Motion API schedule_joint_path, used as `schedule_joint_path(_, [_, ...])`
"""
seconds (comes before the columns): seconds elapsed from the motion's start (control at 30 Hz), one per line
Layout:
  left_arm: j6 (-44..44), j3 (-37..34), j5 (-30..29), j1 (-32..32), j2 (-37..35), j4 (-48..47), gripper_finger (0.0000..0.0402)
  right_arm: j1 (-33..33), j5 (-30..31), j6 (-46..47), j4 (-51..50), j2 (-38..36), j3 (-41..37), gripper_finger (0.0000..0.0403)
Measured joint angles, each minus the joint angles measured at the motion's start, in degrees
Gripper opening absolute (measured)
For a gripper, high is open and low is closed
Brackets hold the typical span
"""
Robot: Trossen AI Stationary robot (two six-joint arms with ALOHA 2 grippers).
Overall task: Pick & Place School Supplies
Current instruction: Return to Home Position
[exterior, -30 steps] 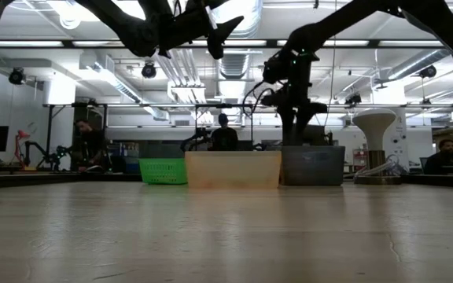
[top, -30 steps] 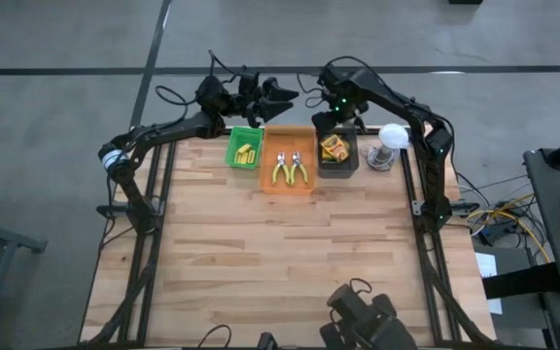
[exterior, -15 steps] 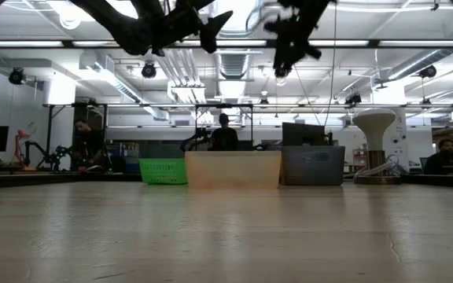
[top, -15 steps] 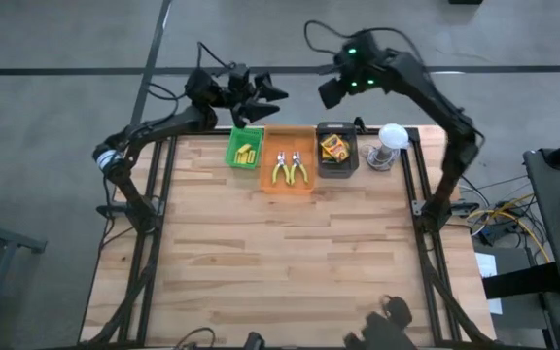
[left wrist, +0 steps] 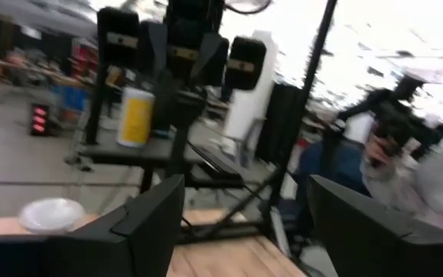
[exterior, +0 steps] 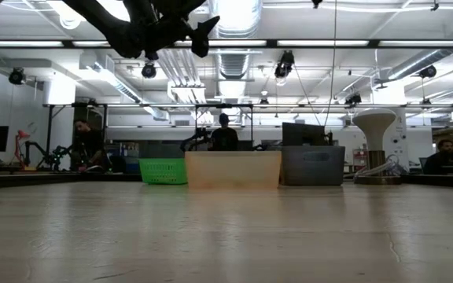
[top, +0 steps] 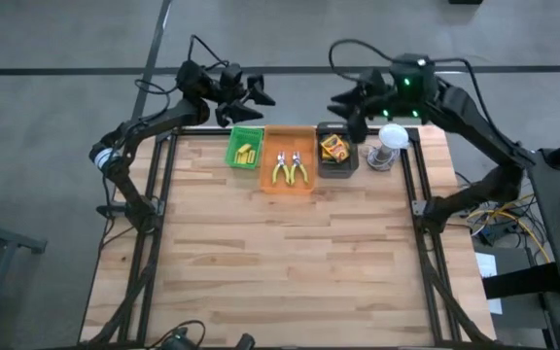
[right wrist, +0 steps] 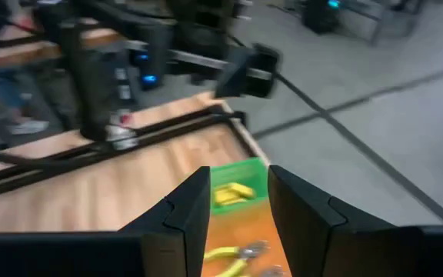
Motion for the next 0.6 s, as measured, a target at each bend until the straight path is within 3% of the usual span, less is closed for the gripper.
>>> schedule_joint_path(0.17, [-0.71, -0.02, 3.68, -0.08, 0.00, -1.43, 0.0280, 4.44, -0.59, 0.42, 0.79, -4.94, -4.97, 0.0123])
schedule_joint_path(0.27, [-1.83, -0.02, 2.99, -0.13, -0.01, -1.63, 0.0280, 6.60, -0.57, 6.77, 1.18, -7.45, -8.76, 0.0125])
schedule_joint_path(0.37, [-3.37, -0.02, 2.87, -0.07, -0.02, -2.33, 0.0280, 9.28, -1.74, 3.39, 6.16, -9.37, -13.89, 0.0129])
schedule_joint_path(0.5, [-2.23, -0.62, 4.94, -0.06, -1.18, -2.32, 0.0280, 12.19, -12.29, 0.11, 23.06, -11.19, -22.42, 0.0134])
schedule_joint_path(0.6, [3.34, -3.01, 1.64, -0.80, -4.68, -1.89, 0.0280, 12.89, -20.39, 0.39, 34.41, -11.83, -28.71, 0.0134])
